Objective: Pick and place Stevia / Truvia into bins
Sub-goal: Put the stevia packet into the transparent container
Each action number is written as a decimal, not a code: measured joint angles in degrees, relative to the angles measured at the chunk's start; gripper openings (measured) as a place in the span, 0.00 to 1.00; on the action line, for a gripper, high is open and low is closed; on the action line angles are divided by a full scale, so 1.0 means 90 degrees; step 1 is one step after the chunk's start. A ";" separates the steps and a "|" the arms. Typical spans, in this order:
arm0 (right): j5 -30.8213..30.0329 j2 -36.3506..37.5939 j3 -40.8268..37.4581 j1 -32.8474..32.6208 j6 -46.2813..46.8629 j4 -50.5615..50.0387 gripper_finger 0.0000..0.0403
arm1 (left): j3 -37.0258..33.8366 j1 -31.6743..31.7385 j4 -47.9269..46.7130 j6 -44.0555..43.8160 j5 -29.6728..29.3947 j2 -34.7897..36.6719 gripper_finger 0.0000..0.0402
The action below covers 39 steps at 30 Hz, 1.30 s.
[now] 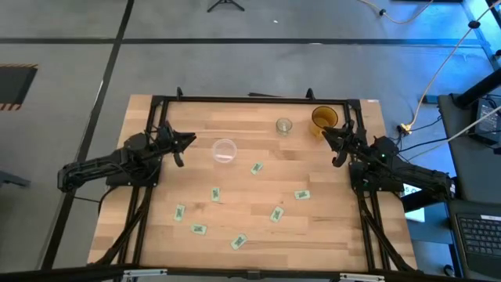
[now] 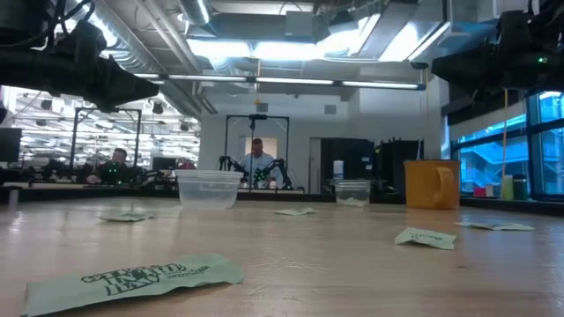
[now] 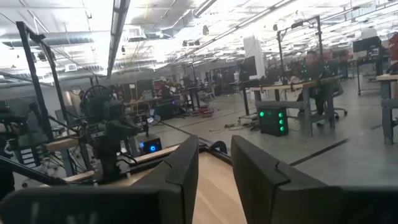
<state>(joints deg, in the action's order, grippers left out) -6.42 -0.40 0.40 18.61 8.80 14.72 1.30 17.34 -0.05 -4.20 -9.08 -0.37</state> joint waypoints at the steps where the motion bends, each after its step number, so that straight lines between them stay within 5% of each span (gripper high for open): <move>1: 0.0000 0.0000 0.0000 0.0000 0.0002 0.0000 0.25 | -0.0002 0.0002 0.0002 -0.0093 0.0019 0.0002 0.14; 8: -0.0002 0.0000 0.0000 0.0000 -0.0002 0.0000 0.25 | 0.0000 0.0000 0.0012 -0.0783 0.0150 0.0002 0.16; 14: -0.0007 0.0000 0.0000 0.0002 -0.0009 0.0000 0.25 | 0.0000 0.0000 0.0039 -0.1033 0.0161 -0.0001 0.29; 19: -0.0007 0.0000 -0.0001 0.0002 0.0013 -0.0002 0.25 | -0.0002 0.0002 0.0222 -0.2442 -0.0195 -0.0001 0.40; 26: -0.0007 0.0000 0.0000 0.0002 -0.0009 -0.0002 0.25 | 0.0173 -0.0196 0.1638 -0.2540 0.0877 -0.0212 0.42; 32: -0.0007 0.0000 -0.0001 0.0002 -0.0017 -0.0002 0.25 | 0.1258 -0.0572 0.1075 -0.2346 0.1111 -0.1239 0.42; 39: -0.0007 -0.0001 -0.0001 0.0002 -0.0027 -0.0005 0.25 | 0.3000 -0.1240 -0.0627 -0.1586 0.1689 -0.3497 0.41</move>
<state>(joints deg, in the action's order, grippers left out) -6.48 -0.41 0.40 18.63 8.56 14.68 28.30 6.18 -5.70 -18.47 6.13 -31.85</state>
